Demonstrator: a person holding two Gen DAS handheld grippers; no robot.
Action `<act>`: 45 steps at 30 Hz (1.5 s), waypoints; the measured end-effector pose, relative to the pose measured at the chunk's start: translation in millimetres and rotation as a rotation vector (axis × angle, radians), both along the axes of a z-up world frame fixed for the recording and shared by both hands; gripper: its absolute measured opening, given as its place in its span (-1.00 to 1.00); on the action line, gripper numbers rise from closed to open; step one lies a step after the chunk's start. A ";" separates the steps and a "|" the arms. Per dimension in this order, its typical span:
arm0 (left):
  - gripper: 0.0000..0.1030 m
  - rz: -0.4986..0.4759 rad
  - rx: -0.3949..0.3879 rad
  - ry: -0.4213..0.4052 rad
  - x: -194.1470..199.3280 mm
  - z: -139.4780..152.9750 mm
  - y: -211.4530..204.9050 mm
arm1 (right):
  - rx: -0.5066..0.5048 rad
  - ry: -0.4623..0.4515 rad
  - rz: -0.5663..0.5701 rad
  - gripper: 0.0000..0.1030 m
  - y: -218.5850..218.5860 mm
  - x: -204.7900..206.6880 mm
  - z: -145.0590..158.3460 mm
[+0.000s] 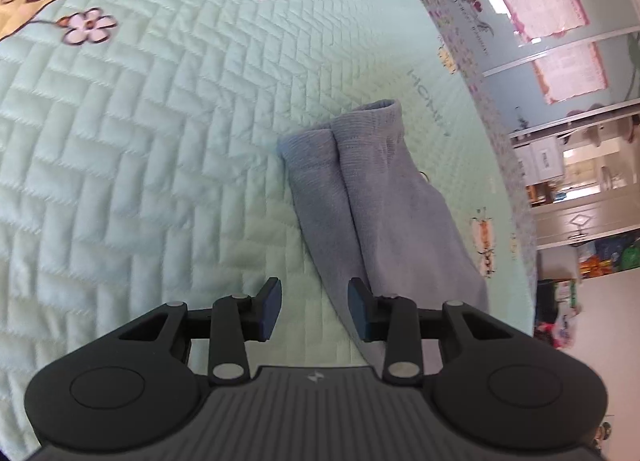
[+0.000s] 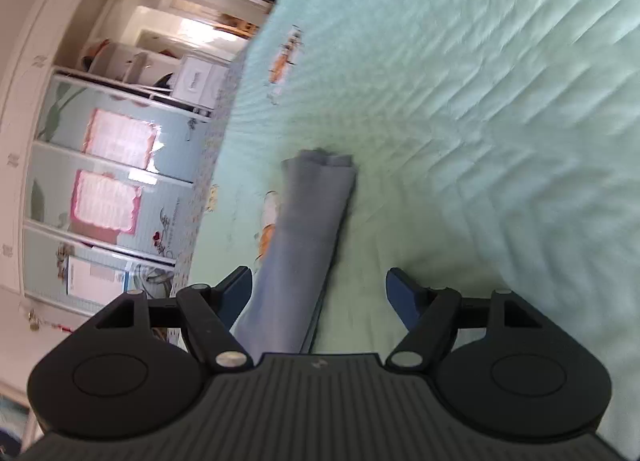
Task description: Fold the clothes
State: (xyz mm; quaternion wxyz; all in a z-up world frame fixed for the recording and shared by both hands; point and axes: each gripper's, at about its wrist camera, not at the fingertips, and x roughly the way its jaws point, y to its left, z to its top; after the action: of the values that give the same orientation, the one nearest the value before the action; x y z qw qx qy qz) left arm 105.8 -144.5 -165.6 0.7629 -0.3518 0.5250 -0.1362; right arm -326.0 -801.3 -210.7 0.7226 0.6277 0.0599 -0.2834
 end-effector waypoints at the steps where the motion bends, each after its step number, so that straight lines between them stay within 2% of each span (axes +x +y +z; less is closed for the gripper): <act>1: -0.27 -0.001 0.011 0.003 4.3 -0.3 -5.1 | -0.004 -0.018 -0.003 0.45 -8.0 6.7 -3.5; 3: -0.26 -0.020 0.018 0.006 5.4 0.5 -17.1 | -0.015 -0.043 -0.009 0.45 -25.2 21.6 -8.9; 6: -0.26 -0.049 0.027 0.008 4.1 0.6 -33.5 | -0.042 0.004 -0.022 0.32 -37.8 44.6 0.7; 7: -0.24 -0.058 0.030 0.009 3.1 0.4 -38.7 | -0.096 0.049 0.002 0.07 -36.1 54.4 11.3; 8: -0.24 -0.066 0.031 0.011 1.7 0.0 -43.2 | -0.201 0.101 0.048 -0.39 -28.7 66.6 24.6; 9: -0.24 -0.070 0.032 0.014 1.2 -0.9 -46.4 | -0.313 0.154 0.097 -0.54 -20.5 79.2 38.2; 11: -0.24 -0.076 0.040 0.015 -1.8 -2.5 -52.1 | -0.559 0.278 0.151 -0.54 7.5 98.1 64.5; 12: -0.24 -0.080 0.044 0.015 -4.0 -2.3 -53.7 | -0.638 0.318 0.161 -0.50 19.2 101.8 70.4; 13: -0.23 -0.083 0.047 0.014 -6.1 -2.0 -55.2 | -0.704 0.360 0.165 -0.35 30.1 103.9 72.8; 14: -0.23 -0.087 0.051 0.014 -8.4 -2.0 -56.4 | -0.757 0.396 0.186 0.00 41.1 104.9 71.0; 15: -0.23 -0.091 0.056 0.013 -10.7 -1.9 -57.7 | -0.797 0.427 0.215 0.15 49.8 105.0 67.0; 16: -0.23 -0.092 0.060 0.015 -12.5 -2.8 -58.3 | -0.832 0.454 0.230 0.26 54.6 104.0 62.7; 17: -0.23 -0.092 0.064 0.016 -13.9 -2.5 -59.5 | -0.866 0.484 0.242 0.25 60.6 101.4 57.3; 19: -0.23 -0.093 0.073 0.019 -17.2 -1.0 -61.7 | -0.838 0.504 0.232 0.24 57.7 93.1 50.1; 20: -0.23 -0.094 0.078 0.020 -19.0 0.2 -62.5 | -0.791 0.486 0.199 0.24 51.0 86.2 48.1; 22: -0.21 -0.099 0.087 0.015 -22.6 3.4 -65.3 | -0.608 0.376 0.070 0.26 32.9 57.5 39.0; 24: -0.21 -0.117 0.094 0.006 -26.9 7.3 -72.3 | -0.377 0.229 0.009 0.27 9.2 35.2 13.6; 27: -0.21 -0.170 0.090 -0.056 -39.5 22.2 -94.7 | -0.258 0.069 -0.026 0.25 -12.0 29.0 2.0; 28: -0.21 -0.200 0.099 -0.092 -44.2 29.4 -105.5 | -0.227 0.038 -0.015 0.10 -19.2 32.9 2.0; 29: -0.21 -0.232 0.110 -0.127 -48.3 37.3 -116.9 | -0.206 0.013 0.006 -0.37 -24.5 38.1 1.7; 30: -0.21 -0.256 0.121 -0.157 -52.2 44.6 -127.6 | -0.199 0.007 0.012 -0.61 -26.0 42.8 2.8; 33: -0.21 -0.329 0.109 -0.209 -60.0 57.9 -152.9 | -0.226 -0.016 0.006 -0.60 -22.1 45.1 9.1; 34: -0.20 -0.352 0.107 -0.215 -61.4 58.9 -159.8 | -0.204 -0.020 -0.008 -0.43 -17.1 40.1 5.1; 35: -0.20 -0.361 0.114 -0.208 -61.9 55.6 -164.5 | -0.175 -0.024 -0.024 0.04 -11.7 34.5 0.0; 36: -0.20 -0.371 0.120 -0.201 -62.4 52.4 -169.3 | -0.146 -0.027 -0.040 0.05 -6.4 28.9 -5.0; 38: -0.20 -0.374 0.132 -0.165 -62.4 41.1 -170.7 | -0.215 -0.103 -0.056 0.07 13.9 13.6 -12.8; 39: -0.20 -0.374 0.136 -0.146 -61.9 36.2 -171.6 | -0.234 -0.109 -0.056 0.08 16.8 12.5 -13.9; 43: -0.20 -0.373 0.149 -0.116 -62.2 31.5 -176.2 | -0.221 -0.066 -0.022 0.07 -5.0 35.9 -15.3; 45: -0.20 -0.367 0.146 -0.123 -64.4 35.1 -174.3 | -0.164 -0.048 0.020 -0.31 -25.8 50.5 -15.0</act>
State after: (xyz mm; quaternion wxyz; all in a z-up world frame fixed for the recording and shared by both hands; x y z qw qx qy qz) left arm 41.4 -318.8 -130.5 0.7794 -0.1850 0.5411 -0.2559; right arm -275.4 -827.1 -225.7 0.7755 0.5724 0.0253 -0.2650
